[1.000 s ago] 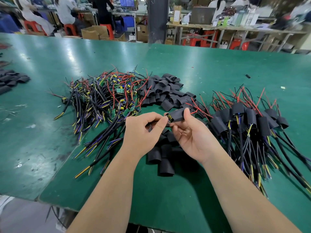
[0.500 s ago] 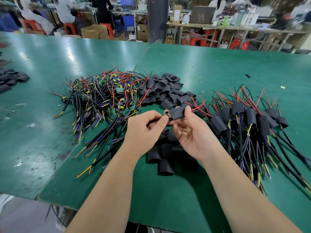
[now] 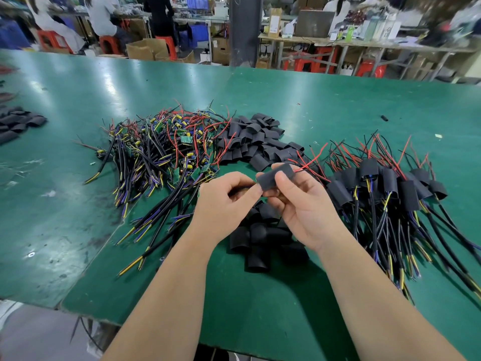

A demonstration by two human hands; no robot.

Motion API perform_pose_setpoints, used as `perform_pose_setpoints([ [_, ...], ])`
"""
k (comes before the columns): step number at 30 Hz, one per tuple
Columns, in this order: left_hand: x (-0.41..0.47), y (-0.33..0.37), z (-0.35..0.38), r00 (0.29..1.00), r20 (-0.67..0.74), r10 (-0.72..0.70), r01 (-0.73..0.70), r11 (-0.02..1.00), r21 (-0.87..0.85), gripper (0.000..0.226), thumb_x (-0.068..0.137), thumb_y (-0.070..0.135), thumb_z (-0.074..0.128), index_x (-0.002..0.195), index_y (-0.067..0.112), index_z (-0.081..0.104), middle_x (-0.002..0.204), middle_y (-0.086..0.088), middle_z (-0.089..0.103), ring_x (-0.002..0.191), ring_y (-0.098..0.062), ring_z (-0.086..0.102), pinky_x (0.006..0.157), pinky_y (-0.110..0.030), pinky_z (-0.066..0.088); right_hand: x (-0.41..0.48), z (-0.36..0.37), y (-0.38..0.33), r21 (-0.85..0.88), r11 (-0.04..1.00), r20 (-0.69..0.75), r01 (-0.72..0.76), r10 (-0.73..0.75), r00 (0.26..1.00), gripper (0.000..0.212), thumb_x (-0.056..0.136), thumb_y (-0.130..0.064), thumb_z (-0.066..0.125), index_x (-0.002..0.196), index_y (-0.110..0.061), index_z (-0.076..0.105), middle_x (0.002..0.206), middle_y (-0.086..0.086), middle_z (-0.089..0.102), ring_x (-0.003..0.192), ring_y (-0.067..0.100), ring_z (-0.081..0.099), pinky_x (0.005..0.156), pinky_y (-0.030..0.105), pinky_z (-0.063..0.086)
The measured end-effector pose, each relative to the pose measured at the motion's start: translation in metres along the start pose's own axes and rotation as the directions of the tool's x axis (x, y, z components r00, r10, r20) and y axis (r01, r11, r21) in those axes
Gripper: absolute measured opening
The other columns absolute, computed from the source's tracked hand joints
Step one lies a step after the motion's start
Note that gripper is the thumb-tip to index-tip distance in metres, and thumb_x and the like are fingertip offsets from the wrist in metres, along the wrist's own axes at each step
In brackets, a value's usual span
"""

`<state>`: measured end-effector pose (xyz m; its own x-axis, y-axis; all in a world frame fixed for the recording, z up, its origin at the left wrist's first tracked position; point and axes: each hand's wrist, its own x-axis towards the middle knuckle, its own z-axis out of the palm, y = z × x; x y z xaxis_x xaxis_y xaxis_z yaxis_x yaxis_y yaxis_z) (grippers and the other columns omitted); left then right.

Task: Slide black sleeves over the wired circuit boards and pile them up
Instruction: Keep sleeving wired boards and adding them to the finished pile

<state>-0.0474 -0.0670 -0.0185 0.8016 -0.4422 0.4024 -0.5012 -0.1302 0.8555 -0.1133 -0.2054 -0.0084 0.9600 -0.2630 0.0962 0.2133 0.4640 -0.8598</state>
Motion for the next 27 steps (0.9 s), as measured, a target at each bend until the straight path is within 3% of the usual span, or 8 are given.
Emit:
perform_pose_setpoints([
  [3, 0.001, -0.007, 0.002, 0.998, -0.037, -0.045, 0.045, 0.999, -0.024, 0.031, 0.08, 0.021, 0.075, 0.094, 0.031, 0.048, 0.065, 0.004, 0.065, 0.053, -0.007, 0.05, 0.057, -0.018, 0.04, 0.0, -0.001, 0.003, -0.205, 0.979, -0.067, 0.02, -0.035, 0.997, 0.017, 0.082, -0.006, 0.068, 0.094, -0.017, 0.064, 0.088, 0.009, 0.068, 0.069, 0.02, 0.056, 0.062, 0.023, 0.048],
  [5, 0.0, -0.011, 0.001, 0.999, -0.034, -0.019, 0.019, 1.0, -0.009, 0.034, 0.079, 0.018, 0.07, 0.096, 0.029, 0.042, 0.065, 0.005, 0.065, 0.049, -0.009, 0.048, 0.054, -0.016, 0.037, -0.001, 0.0, 0.007, -0.259, 0.966, -0.068, 0.021, -0.04, 0.997, 0.02, 0.085, 0.002, 0.065, 0.094, -0.016, 0.063, 0.085, 0.005, 0.067, 0.069, 0.018, 0.058, 0.061, 0.024, 0.048],
  [8, -0.001, -0.012, 0.001, 0.999, -0.035, 0.025, -0.023, 0.998, 0.054, 0.03, 0.076, 0.017, 0.059, 0.098, 0.028, 0.042, 0.071, 0.011, 0.065, 0.058, -0.014, 0.055, 0.057, -0.016, 0.042, -0.002, 0.004, 0.008, -0.113, 0.994, -0.052, -0.008, 0.003, 0.999, 0.024, 0.086, 0.008, 0.059, 0.099, -0.011, 0.062, 0.083, 0.004, 0.069, 0.069, 0.015, 0.065, 0.057, 0.02, 0.049],
  [13, -0.001, -0.011, 0.0, 0.992, -0.085, 0.094, -0.088, 0.993, 0.078, 0.019, 0.081, 0.019, 0.061, 0.095, 0.027, 0.053, 0.074, 0.006, 0.064, 0.059, -0.013, 0.057, 0.058, -0.018, 0.046, 0.002, 0.0, -0.006, 0.094, 0.994, -0.156, 0.061, -0.046, 0.987, 0.032, 0.082, 0.008, 0.059, 0.106, -0.013, 0.058, 0.081, 0.011, 0.061, 0.069, 0.016, 0.069, 0.061, 0.025, 0.056],
  [15, -0.001, -0.01, 0.0, 0.989, -0.087, 0.124, -0.118, 0.991, 0.063, 0.011, 0.086, 0.019, 0.061, 0.091, 0.027, 0.057, 0.069, 0.003, 0.061, 0.059, -0.009, 0.052, 0.057, -0.016, 0.044, 0.002, -0.003, -0.013, 0.096, 0.989, -0.18, 0.117, -0.099, 0.979, 0.032, 0.079, 0.006, 0.063, 0.102, -0.015, 0.055, 0.068, 0.005, 0.053, 0.06, 0.013, 0.064, 0.06, 0.025, 0.055],
  [17, -0.001, -0.009, 0.001, 0.983, -0.06, 0.172, -0.164, 0.978, 0.128, 0.002, 0.089, 0.03, 0.059, 0.088, 0.029, 0.06, 0.064, 0.001, 0.056, 0.056, -0.01, 0.046, 0.054, -0.022, 0.042, 0.0, -0.006, -0.015, 0.043, 0.989, -0.174, 0.142, -0.132, 0.976, 0.029, 0.08, 0.006, 0.063, 0.096, -0.016, 0.055, 0.056, -0.005, 0.051, 0.055, 0.01, 0.06, 0.06, 0.024, 0.054],
  [23, -0.001, -0.007, -0.003, 0.963, -0.129, 0.236, -0.179, 0.921, 0.347, 0.052, 0.089, 0.056, 0.051, 0.06, 0.012, 0.05, 0.05, 0.0, 0.037, 0.048, -0.013, 0.035, 0.054, -0.03, 0.031, -0.001, -0.002, -0.012, -0.014, 0.993, -0.13, 0.115, -0.116, 0.985, 0.027, 0.072, -0.002, 0.069, 0.094, -0.014, 0.061, 0.058, -0.004, 0.054, 0.06, 0.012, 0.061, 0.059, 0.023, 0.054],
  [27, -0.003, -0.002, -0.003, 0.972, -0.164, 0.166, -0.095, 0.924, 0.372, 0.065, 0.086, 0.062, 0.047, 0.056, 0.005, 0.04, 0.046, -0.001, 0.031, 0.047, -0.019, 0.032, 0.06, -0.038, 0.034, -0.003, 0.001, -0.008, -0.013, 0.996, -0.103, 0.088, -0.089, 0.991, 0.026, 0.067, -0.007, 0.07, 0.089, -0.015, 0.057, 0.062, 0.003, 0.053, 0.058, 0.015, 0.061, 0.059, 0.025, 0.054],
])
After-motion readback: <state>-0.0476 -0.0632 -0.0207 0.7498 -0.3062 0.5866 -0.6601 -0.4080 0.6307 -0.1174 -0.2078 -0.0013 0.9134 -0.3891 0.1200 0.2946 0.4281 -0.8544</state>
